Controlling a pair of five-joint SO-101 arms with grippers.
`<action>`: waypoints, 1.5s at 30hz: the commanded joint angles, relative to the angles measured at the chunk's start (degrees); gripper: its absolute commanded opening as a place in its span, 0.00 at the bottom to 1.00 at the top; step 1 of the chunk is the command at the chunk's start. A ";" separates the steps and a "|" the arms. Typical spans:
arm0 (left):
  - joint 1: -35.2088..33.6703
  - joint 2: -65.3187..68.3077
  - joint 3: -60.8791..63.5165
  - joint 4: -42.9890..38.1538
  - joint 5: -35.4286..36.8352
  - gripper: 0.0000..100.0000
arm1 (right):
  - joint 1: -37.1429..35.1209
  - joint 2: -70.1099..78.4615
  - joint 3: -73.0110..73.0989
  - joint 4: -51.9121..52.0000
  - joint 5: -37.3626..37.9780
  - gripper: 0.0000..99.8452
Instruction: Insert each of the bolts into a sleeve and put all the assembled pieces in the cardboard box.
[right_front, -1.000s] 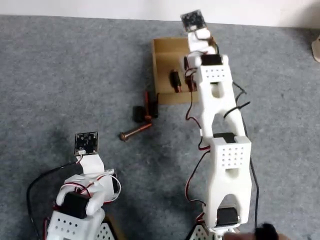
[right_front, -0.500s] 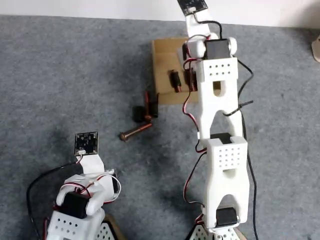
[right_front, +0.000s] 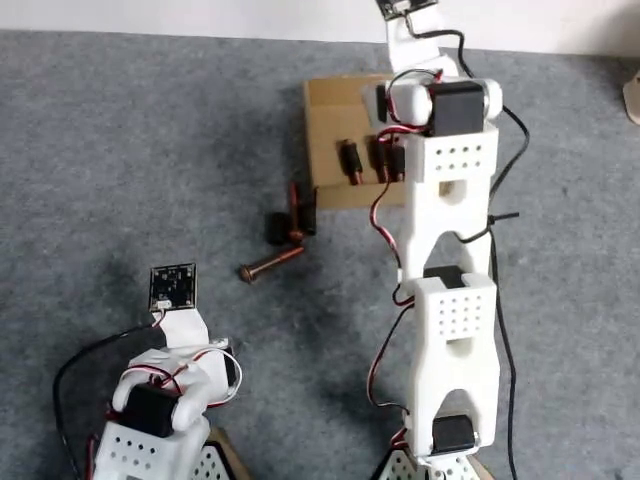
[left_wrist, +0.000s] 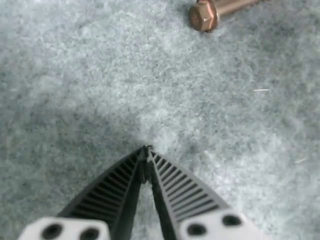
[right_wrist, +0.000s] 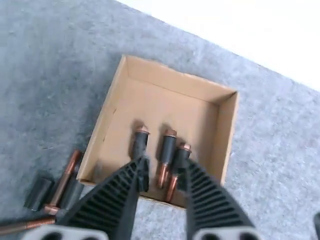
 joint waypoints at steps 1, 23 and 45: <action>-0.48 -0.31 1.19 0.35 0.18 0.02 | 1.89 -1.89 -2.42 0.92 -0.62 0.06; -0.04 -0.40 1.19 0.35 0.18 0.02 | 0.22 -32.84 42.68 0.75 -3.52 0.05; 11.38 -0.40 1.19 -12.40 -0.18 0.02 | -4.44 -58.95 73.27 -1.98 -3.52 0.01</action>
